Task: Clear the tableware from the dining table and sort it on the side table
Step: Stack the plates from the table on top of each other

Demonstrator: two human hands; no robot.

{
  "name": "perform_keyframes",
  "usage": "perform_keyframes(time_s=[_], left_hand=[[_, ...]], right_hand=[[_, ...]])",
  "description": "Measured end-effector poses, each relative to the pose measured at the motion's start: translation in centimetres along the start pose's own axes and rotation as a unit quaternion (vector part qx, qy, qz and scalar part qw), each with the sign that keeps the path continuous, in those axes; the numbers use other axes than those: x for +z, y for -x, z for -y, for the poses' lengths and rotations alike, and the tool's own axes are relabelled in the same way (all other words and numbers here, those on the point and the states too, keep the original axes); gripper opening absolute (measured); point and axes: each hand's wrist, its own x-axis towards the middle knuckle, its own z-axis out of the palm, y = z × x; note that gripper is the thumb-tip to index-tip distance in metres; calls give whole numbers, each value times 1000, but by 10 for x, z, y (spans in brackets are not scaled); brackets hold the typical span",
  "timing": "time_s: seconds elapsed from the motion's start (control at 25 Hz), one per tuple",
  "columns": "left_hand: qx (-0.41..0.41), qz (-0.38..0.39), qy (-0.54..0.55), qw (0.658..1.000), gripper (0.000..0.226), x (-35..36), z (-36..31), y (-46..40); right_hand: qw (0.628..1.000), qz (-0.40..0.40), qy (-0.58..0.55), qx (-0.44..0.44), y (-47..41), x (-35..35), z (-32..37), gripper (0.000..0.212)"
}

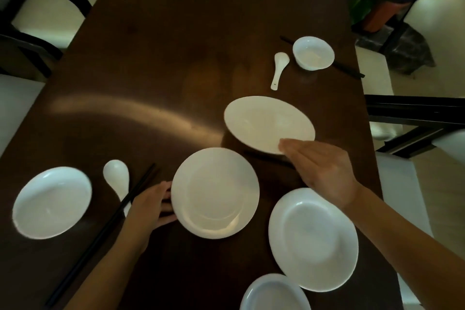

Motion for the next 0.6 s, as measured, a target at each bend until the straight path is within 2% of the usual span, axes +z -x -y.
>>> perform_keyframes(time_s=[0.12,0.24,0.36,0.52,0.6], left_hand=[[-22,-17,27,999,39,-1,-3,2],[-9,-2,21,1000,50,-1,0,3],[-13,-6,23,1000,43,1,-2,4],[38,4,-33,999,6,-1,2,3],[69,8,-55,996,18,-1,7,3]], right_hand=[[997,11,-52,-63,-2,-2,40,25],[988,45,-90,-113,-2,3,63,23],[981,76,-107,-140,8,10,72,25],[972,114,-136,-152,19,19,73,36],[965,146,-152,-156,24,21,72,40]])
